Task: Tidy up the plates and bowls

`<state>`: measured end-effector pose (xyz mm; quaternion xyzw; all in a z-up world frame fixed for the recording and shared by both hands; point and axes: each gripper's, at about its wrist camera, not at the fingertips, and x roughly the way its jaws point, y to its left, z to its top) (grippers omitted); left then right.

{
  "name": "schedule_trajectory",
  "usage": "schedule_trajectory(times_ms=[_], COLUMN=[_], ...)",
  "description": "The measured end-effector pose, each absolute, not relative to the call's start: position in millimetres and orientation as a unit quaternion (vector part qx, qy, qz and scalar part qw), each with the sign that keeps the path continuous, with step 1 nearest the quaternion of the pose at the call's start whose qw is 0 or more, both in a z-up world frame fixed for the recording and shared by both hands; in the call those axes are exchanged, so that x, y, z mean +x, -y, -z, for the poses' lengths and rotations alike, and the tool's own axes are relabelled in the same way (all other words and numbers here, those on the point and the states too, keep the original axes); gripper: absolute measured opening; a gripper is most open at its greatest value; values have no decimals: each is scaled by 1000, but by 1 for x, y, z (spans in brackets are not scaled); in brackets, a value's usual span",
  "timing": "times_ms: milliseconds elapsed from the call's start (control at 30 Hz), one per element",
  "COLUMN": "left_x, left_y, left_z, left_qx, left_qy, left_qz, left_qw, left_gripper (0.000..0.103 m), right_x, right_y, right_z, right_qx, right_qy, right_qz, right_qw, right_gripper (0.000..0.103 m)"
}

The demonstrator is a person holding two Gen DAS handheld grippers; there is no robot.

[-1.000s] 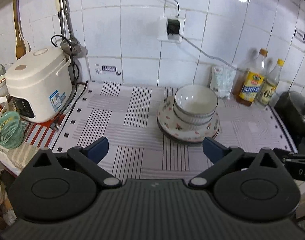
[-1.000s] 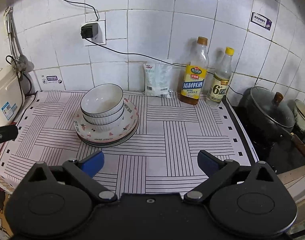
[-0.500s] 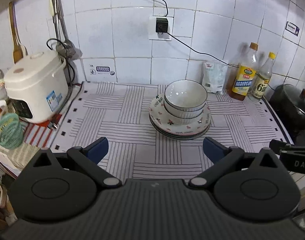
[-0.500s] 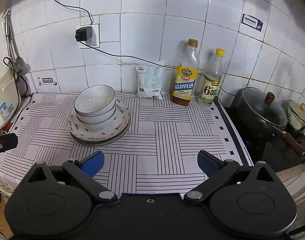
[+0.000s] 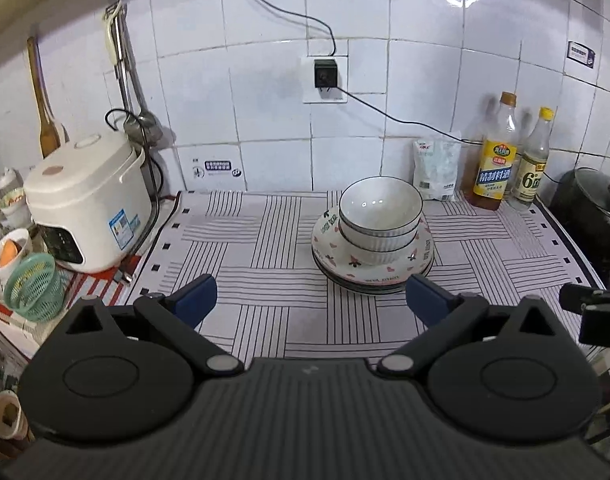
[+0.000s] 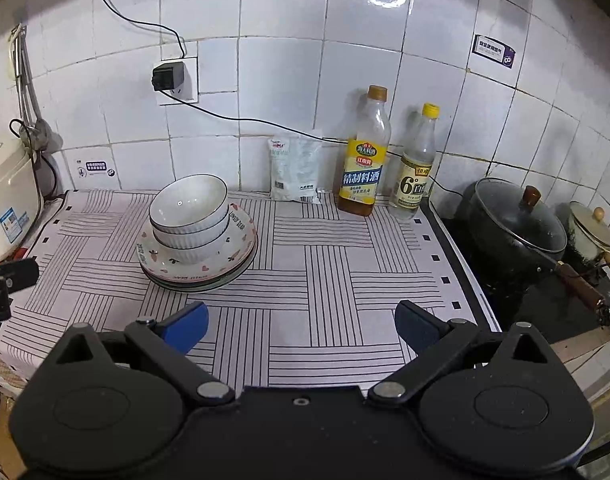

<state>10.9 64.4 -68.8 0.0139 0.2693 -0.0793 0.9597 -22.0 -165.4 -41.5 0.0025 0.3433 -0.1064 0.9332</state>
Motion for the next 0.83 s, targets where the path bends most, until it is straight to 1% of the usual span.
schedule_trajectory(times_ms=[367, 500, 833], left_x=[10, 8, 11], left_y=[-62, -66, -69], left_z=[70, 67, 68], left_qx=[21, -6, -13], left_qy=[-252, -240, -247], left_qz=[72, 79, 69], left_qw=[965, 968, 967], left_gripper=[102, 103, 103], right_x=[-20, -19, -18], right_y=[164, 163, 168], right_z=[45, 47, 48], right_qx=[8, 10, 23], right_qy=[-347, -347, -348], right_qz=[108, 112, 119], right_qw=[932, 931, 930], right_gripper=[101, 101, 101])
